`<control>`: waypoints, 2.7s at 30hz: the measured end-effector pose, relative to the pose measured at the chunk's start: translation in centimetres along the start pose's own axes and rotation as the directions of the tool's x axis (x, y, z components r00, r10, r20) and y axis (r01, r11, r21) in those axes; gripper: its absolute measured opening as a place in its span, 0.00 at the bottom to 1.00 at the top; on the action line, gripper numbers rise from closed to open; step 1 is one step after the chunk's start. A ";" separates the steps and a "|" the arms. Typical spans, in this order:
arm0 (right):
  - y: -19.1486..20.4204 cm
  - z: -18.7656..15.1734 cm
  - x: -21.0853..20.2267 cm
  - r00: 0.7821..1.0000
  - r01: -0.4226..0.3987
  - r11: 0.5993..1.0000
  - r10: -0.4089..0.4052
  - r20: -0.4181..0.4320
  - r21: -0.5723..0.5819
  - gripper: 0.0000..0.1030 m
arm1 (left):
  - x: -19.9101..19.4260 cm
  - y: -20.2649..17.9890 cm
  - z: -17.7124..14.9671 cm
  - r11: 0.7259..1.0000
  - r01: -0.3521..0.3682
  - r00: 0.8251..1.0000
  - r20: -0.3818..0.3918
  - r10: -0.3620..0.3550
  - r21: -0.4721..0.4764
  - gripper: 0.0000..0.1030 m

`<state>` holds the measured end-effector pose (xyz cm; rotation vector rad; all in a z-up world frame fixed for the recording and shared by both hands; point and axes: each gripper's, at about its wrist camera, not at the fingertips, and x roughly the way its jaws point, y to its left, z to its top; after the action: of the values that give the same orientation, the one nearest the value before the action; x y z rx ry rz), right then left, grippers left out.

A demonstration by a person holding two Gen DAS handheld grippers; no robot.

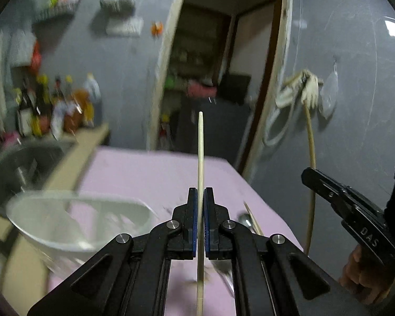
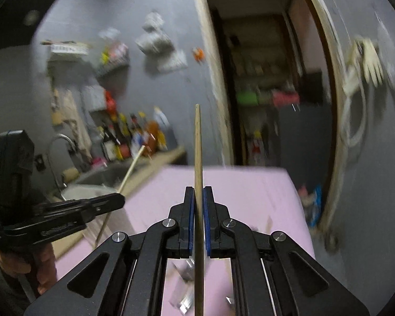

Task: Organize utensils
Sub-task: 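Lift both held chopsticks upright and carry them over the white utensil holder, then lower both chopsticks into the white holder and open both tools, then move both tools back down to the remaining utensils on the cloth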

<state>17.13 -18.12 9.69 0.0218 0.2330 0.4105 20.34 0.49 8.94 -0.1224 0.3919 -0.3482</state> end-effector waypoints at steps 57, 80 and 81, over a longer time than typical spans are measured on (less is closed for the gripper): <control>10.0 -1.8 12.6 0.953 -0.300 0.949 0.296 -0.058 -0.092 0.23 | -0.5 15.7 -2.2 0.984 -0.162 0.987 -0.028 0.160 -0.073 0.14; 2.4 1.8 2.4 0.973 -0.038 0.997 0.051 0.225 -0.063 1.00 | -5.2 7.3 1.4 0.988 -0.090 0.961 0.249 0.119 -0.126 0.93; 2.0 1.8 2.2 0.974 -0.031 0.998 0.044 0.222 -0.064 1.00 | -5.0 6.9 1.4 0.989 -0.081 0.963 0.247 0.109 -0.123 0.93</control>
<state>18.67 -15.33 11.07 0.0134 -0.0022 0.4485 18.66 8.75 10.75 -0.2539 0.1633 -0.2116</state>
